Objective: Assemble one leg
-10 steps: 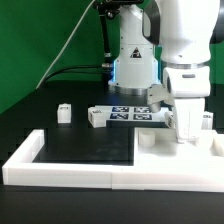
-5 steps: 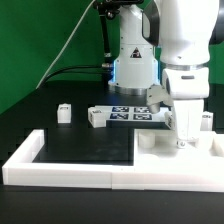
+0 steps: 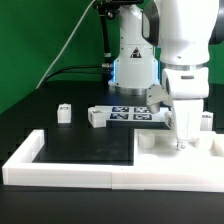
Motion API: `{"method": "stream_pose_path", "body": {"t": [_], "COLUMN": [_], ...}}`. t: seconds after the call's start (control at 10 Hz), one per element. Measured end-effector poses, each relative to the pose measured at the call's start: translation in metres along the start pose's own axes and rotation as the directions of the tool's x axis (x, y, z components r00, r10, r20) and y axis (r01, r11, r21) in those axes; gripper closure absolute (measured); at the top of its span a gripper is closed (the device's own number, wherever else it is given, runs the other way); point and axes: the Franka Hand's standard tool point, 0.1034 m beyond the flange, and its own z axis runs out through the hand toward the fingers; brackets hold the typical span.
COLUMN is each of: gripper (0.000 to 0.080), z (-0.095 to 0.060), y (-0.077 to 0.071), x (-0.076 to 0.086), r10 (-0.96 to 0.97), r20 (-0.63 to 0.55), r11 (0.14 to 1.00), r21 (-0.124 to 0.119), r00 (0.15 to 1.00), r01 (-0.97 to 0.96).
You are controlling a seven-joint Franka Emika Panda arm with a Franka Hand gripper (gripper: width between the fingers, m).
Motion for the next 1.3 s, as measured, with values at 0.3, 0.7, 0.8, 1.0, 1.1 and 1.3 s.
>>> {"method": "stream_pose_path", "body": {"t": [0.3, 0.7, 0.8, 1.0, 1.1, 1.3], "gripper": [0.0151, 0.0151, 0.0151, 0.0151, 0.0151, 0.0151], "z": [-0.028, -0.044, -0.044, -0.044, -0.043, -0.040], "y": [-0.024, -0.041, -0.042, -0.042, -0.042, -0.059], "x": [0.006, 0.009, 0.010, 0.011, 0.010, 0.011], "r10": [0.144, 0.314, 0.368, 0.564, 0.607, 0.890], "r20": [0.007, 0.010, 0.006, -0.005, -0.007, -0.057], "r11": [0.989, 0.949, 0.929, 0.825, 0.793, 0.452], "r21": [-0.034, -0.048, -0.046, -0.045, -0.044, -0.019], "r00": [0.990, 0.949, 0.930, 0.826, 0.794, 0.452], "r01": [-0.143, -0.313, -0.367, -0.563, -0.607, -0.892]}}
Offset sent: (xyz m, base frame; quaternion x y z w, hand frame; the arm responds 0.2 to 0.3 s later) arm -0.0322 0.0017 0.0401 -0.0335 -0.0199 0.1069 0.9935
